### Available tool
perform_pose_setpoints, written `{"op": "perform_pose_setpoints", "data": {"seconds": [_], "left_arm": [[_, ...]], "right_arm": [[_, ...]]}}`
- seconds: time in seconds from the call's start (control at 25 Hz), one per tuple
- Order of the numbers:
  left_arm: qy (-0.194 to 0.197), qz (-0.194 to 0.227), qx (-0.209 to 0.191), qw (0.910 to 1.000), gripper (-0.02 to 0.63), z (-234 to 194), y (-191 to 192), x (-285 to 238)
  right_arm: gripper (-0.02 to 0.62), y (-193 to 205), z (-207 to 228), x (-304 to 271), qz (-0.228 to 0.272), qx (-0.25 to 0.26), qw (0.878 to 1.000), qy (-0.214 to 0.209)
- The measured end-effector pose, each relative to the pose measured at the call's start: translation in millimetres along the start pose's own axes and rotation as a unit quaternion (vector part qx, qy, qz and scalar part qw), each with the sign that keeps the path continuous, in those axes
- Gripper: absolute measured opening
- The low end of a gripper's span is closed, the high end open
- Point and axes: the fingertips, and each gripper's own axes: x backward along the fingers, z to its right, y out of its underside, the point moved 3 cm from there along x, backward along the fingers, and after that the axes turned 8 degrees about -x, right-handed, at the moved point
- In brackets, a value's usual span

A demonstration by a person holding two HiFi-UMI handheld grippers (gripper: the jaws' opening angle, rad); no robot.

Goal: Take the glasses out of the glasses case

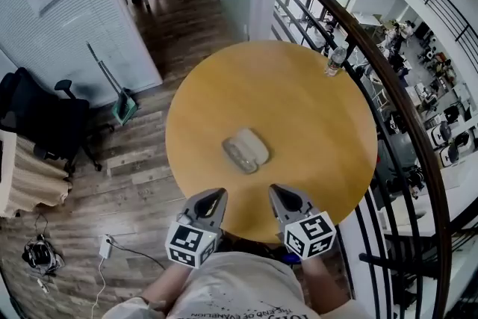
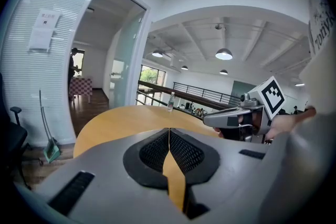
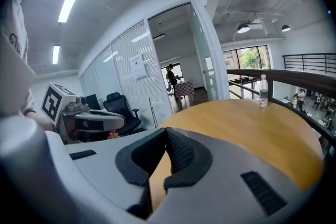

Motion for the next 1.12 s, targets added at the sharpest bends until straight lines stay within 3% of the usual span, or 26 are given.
{"op": "perform_pose_setpoints", "data": {"seconds": [0.56,1.12], "left_arm": [[0.033,-0.010,0.009,0.9994,0.025,-27,-7,-42],[0.042,-0.030,0.012,0.9986,0.025,-46,13,-76]], "right_arm": [[0.026,-5,11,-38,-0.023,0.004,1.000,0.013],[0.026,12,41,-71,-0.057,0.006,0.998,0.030]]}}
